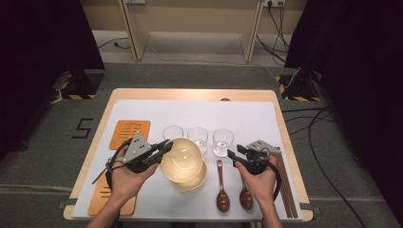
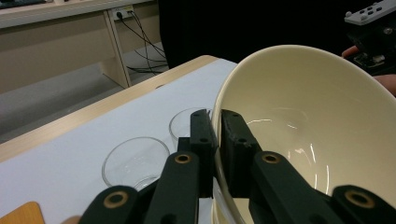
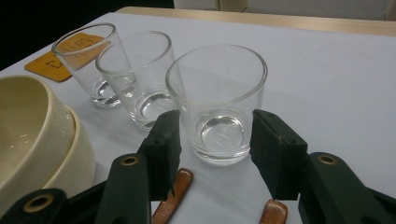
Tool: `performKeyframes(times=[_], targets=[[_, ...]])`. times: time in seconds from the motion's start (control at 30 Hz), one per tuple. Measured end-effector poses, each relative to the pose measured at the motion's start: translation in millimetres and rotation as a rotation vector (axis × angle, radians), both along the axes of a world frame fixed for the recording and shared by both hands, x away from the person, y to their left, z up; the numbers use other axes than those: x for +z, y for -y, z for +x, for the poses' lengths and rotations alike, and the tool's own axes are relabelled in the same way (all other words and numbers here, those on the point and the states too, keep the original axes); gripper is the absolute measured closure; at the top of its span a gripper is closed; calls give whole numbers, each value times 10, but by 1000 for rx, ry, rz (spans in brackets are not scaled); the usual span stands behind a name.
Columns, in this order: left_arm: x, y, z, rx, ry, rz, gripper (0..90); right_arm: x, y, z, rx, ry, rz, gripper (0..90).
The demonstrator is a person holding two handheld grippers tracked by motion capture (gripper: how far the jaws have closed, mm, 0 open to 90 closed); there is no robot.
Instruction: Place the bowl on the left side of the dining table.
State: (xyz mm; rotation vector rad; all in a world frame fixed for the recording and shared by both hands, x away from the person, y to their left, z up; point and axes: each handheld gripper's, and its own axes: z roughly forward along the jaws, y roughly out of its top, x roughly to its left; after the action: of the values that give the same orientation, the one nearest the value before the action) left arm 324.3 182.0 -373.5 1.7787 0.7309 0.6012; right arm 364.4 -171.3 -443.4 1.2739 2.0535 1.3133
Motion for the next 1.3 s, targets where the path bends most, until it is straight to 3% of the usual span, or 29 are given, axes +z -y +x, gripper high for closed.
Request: performKeyframes(times=[0.77,1.3], targets=[[97,-219,111,48,15,-22,832,-10,-3,2,-3,1,4,534],[126,-440,221,122,17,-41,832,-12,-8,4,-3,2,6,533]])
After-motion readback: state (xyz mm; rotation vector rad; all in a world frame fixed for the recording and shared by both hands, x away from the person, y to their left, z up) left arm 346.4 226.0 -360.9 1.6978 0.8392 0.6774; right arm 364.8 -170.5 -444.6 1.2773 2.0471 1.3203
